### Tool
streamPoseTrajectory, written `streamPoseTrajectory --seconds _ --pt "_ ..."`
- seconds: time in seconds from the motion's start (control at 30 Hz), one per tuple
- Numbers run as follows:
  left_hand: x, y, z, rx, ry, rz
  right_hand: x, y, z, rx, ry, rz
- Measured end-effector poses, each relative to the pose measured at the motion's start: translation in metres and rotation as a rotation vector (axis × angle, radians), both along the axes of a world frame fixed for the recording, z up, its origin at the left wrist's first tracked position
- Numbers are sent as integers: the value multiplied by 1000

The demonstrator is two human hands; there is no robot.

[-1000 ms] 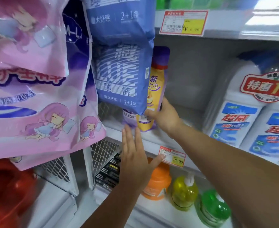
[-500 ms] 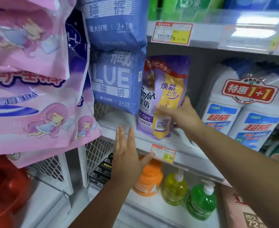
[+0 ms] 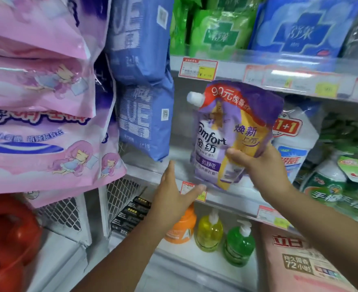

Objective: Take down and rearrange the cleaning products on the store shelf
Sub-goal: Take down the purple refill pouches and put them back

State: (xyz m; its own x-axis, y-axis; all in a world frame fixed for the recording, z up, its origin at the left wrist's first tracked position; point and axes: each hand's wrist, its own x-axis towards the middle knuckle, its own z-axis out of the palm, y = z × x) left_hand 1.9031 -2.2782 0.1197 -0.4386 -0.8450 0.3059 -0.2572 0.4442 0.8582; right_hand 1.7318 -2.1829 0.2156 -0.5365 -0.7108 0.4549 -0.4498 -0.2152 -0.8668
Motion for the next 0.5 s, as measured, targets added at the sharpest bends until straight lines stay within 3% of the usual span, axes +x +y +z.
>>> streamPoseTrajectory --seconds 0.13,0.33,0.4,0.5 --pt "-4 33 31 327 165 -263 6 65 8 61 -63 47" --pt "12 104 60 554 36 -701 12 154 3 162 -223 181" --pt "19 125 65 654 3 -762 15 178 5 172 -244 202" --pt "25 158 64 708 26 -666 18 207 14 196 -194 195"
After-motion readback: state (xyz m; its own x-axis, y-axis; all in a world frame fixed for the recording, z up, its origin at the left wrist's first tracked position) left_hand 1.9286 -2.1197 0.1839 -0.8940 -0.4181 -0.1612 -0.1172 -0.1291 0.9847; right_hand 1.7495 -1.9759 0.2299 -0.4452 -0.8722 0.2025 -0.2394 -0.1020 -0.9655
